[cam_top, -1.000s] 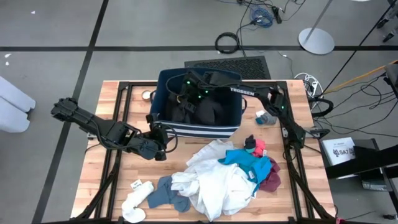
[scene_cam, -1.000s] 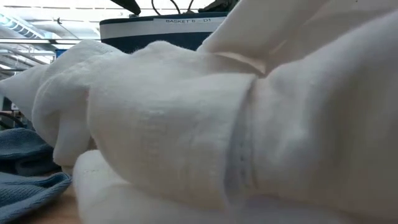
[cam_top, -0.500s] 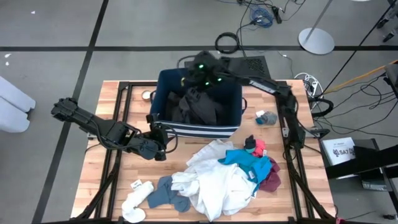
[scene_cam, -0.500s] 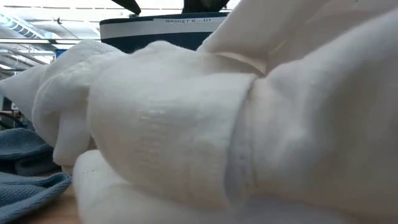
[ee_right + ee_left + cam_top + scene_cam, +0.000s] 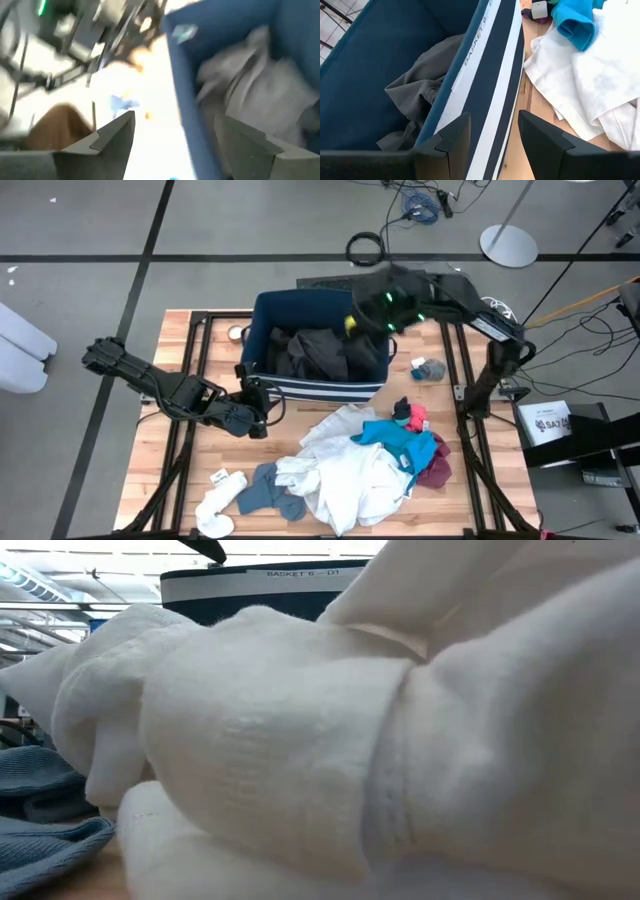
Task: Sort clothes
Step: Put the white polo shirt into the white and blue laundry organizer
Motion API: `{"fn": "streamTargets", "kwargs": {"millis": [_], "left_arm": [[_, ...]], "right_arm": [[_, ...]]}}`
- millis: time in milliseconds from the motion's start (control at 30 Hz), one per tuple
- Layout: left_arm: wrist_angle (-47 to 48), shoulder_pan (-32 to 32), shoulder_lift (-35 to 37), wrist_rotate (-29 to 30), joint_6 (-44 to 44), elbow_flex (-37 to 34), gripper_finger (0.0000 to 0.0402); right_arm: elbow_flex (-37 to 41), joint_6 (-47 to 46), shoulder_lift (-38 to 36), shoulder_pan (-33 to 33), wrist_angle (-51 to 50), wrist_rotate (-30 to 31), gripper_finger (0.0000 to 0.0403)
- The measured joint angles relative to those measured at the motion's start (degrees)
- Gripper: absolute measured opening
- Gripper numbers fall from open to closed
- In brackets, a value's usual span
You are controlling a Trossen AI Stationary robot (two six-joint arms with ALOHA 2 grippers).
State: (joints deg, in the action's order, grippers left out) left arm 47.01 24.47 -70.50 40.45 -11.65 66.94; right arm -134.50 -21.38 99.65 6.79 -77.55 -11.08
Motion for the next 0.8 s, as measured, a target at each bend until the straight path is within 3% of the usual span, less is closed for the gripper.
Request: {"fn": "streamTargets", "kwargs": {"millis": [67,200,300,467,633,800], "left_arm": [[-0.1,0.0,0.0,-0.8,-0.3,0.0,0.0176],[-0.3,0.0,0.0,-4.3,-1.7,0.0,0.0176],[-1.9,0.0,0.0,-7.0,-3.6,0.0,0.0176],[-8.4,0.1,-0.4,-12.4,-4.5,0.0,0.0176],[-14.9,1.7,-3.0,-17.0,-4.0,0.0,0.0176],[-17.5,4.3,-7.7,-19.2,-0.5,0.0,0.0176]], "right_arm": [[0.0,-2.6,-0.9,-5.6,-4.1,3.8,0.0263],[0.1,-10.7,-0.6,-19.2,-10.4,17.0,0.0263],[2.3,-17.7,0.3,-29.4,-11.2,26.3,0.0263],[9.8,-28.6,3.1,-42.9,-8.3,35.3,0.0263],[21.2,-37.4,6.3,-50.7,1.2,40.4,0.0263],[34.0,-39.5,9.1,-54.0,23.2,40.2,0.0263]]}}
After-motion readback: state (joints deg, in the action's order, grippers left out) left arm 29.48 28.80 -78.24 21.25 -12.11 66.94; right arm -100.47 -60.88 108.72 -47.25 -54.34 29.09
